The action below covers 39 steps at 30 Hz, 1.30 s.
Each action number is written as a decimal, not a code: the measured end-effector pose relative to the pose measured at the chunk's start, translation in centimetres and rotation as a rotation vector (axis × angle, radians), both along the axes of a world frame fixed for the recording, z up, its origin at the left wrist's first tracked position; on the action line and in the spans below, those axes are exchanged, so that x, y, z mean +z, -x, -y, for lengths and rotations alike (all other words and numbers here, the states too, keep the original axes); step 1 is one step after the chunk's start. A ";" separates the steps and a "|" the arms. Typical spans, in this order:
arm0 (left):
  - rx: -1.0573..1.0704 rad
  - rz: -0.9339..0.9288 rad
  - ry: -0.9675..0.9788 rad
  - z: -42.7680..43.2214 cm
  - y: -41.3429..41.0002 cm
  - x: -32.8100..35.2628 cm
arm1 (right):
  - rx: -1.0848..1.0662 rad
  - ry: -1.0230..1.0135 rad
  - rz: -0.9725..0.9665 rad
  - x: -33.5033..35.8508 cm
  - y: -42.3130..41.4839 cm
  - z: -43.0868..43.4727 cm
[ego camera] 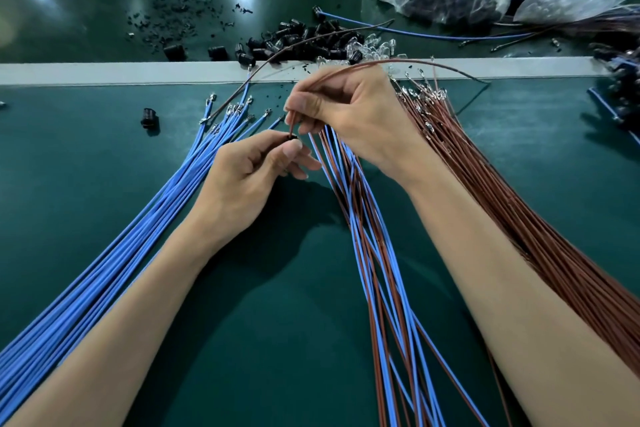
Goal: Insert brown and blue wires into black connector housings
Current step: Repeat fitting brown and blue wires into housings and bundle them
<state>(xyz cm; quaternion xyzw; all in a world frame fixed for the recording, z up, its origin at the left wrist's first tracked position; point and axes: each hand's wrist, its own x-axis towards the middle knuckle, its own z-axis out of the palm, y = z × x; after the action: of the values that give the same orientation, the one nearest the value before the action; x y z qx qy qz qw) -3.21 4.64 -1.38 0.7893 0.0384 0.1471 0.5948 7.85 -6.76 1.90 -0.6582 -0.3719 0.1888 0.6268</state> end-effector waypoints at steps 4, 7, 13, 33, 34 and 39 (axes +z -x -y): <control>-0.036 -0.006 -0.040 0.0 0.0 -0.1 | 0.020 0.092 0.052 -0.1 -0.2 0.1; -0.037 -0.012 -0.020 0.0 0.0 -0.2 | -0.052 0.010 0.043 0.0 -0.3 0.2; -0.038 0.000 -0.010 -0.1 -0.1 -0.1 | -0.006 0.125 0.073 -0.2 0.0 0.0; -0.058 -0.078 0.045 -0.2 0.1 -0.1 | 0.043 0.129 -0.233 1.7 -1.0 1.2; -0.052 -0.079 0.045 -0.2 0.1 -0.1 | 0.036 0.052 -0.308 1.9 -1.0 1.2; -0.058 -0.073 0.041 0.0 0.2 -0.1 | -0.021 0.004 -0.321 1.5 -0.8 1.0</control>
<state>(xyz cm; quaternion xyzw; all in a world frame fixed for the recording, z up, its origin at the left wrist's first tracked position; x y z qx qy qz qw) -3.40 4.67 -1.47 0.7826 0.0401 0.0999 0.6131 8.62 -7.80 3.41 -0.6248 -0.2595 0.2858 0.6787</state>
